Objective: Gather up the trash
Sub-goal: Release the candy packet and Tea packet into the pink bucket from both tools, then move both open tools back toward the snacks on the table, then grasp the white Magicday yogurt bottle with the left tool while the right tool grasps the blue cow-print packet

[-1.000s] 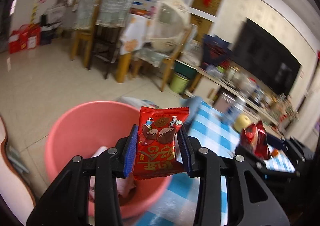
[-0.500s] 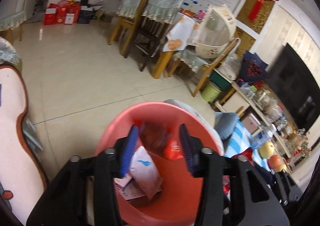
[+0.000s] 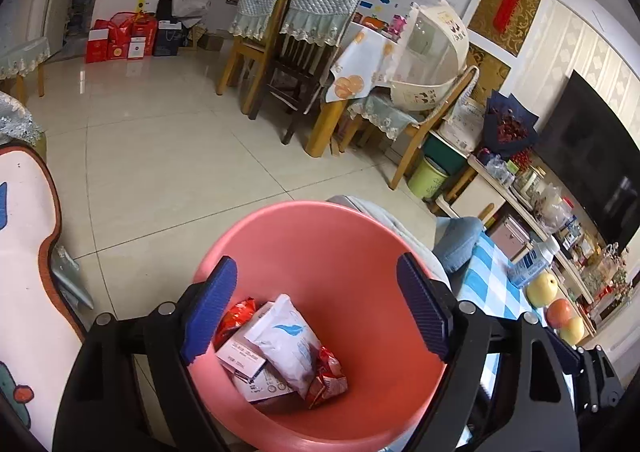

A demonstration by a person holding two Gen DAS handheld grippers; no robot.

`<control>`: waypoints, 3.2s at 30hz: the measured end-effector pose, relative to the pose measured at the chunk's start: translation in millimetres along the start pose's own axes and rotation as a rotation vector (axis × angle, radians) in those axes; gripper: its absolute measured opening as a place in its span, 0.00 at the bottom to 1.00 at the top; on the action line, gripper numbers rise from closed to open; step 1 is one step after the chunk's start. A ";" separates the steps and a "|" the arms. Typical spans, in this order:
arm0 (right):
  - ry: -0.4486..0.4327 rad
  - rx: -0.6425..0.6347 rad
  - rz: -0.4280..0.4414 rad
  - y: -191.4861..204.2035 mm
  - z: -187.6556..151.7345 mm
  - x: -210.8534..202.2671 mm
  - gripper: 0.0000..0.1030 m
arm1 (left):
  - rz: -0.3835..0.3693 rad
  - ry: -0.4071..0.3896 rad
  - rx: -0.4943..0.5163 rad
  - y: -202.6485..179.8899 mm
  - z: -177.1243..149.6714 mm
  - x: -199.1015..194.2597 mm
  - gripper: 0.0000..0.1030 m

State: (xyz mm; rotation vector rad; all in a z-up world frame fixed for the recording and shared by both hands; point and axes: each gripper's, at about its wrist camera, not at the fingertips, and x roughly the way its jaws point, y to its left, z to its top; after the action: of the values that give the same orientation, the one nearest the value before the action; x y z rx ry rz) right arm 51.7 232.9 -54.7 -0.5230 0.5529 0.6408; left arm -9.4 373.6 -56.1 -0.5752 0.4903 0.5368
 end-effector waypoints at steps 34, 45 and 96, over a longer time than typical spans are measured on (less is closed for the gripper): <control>-0.014 0.222 -0.158 -117.3 -80.0 -78.4 0.91 | -0.157 0.030 0.242 -113.3 -45.7 -7.9 0.86; -0.012 0.297 -0.181 -153.3 -111.8 -88.0 0.91 | -0.189 0.049 0.316 -154.5 -73.2 -9.5 0.86; 0.121 0.946 -0.217 -402.4 -301.0 -141.7 0.91 | -0.202 0.549 0.631 -502.5 -213.7 163.3 0.70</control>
State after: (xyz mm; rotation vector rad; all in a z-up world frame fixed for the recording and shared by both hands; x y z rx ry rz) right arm 133.8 -282.4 -75.8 0.2727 0.8234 0.0917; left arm 352.7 -62.3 -117.7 -0.1483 1.0595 0.0038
